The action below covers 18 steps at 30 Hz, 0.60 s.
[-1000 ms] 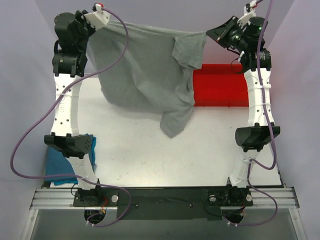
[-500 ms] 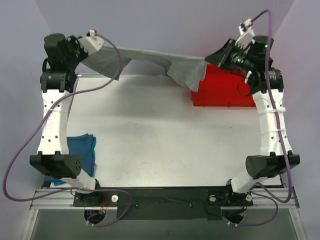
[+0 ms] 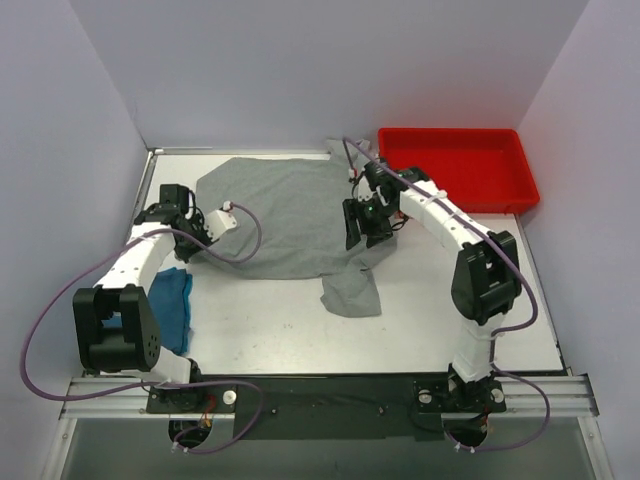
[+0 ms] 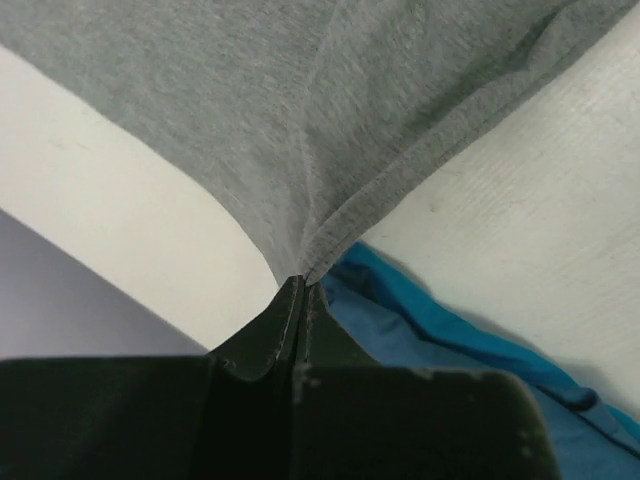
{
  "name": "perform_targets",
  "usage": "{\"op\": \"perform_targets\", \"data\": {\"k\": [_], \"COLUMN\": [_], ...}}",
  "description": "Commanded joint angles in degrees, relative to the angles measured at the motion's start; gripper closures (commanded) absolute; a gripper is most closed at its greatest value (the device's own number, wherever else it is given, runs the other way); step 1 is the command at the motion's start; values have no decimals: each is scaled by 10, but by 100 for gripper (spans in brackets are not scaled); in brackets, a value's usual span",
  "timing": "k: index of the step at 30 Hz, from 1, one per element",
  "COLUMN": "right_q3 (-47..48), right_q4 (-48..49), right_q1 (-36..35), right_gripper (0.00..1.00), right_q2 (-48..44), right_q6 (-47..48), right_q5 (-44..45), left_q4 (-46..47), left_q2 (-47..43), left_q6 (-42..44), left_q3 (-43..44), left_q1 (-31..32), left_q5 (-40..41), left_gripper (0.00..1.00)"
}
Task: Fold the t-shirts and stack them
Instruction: Flatten out the tshirt
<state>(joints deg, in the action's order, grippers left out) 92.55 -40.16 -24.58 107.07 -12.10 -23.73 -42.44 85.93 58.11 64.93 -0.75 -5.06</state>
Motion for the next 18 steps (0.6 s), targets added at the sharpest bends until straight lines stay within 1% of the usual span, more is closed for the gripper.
{"op": "perform_targets", "data": {"k": [1,3,4,5,6,7,11,12,14,18], "right_q3": [-16,-102,-129,-180,-204,-253,-370,-385,-402,-398], "right_q4": [-61,-55,-46,-39,-22,-11,86,128,168,198], "right_q1": [-16,4,6,6,4,-4,-23,-26,-32,-50], "right_gripper": [45,43,43,43,43,43,43,43,44,48], "right_q2": [-44,-89,-124,-138,-168,-178,-211,-208,-195,-147], "right_q6": [10,-7,-11,-15,-19,-27,-67,-76,-91,-103], "right_q5": [129,153,156,159,154,150,133,128,125,127], "left_q4": [1,-1,-1,0,-3,-5,-5,-4,-5,-8], "left_q2": [-25,-30,-33,-33,-33,-33,-31,-31,-30,-32], "left_q6": [3,-1,-4,-5,-11,-13,-21,-24,-23,-24], "left_q3": [-30,-48,-56,-59,-59,-60,-55,-55,-52,-43], "left_q1": [2,2,2,2,1,1,0,0,1,1], "left_q5": [-25,-26,-26,-24,-24,-25,-28,-28,-30,-30], "left_gripper": [100,100,100,100,100,100,100,100,100,100]}}
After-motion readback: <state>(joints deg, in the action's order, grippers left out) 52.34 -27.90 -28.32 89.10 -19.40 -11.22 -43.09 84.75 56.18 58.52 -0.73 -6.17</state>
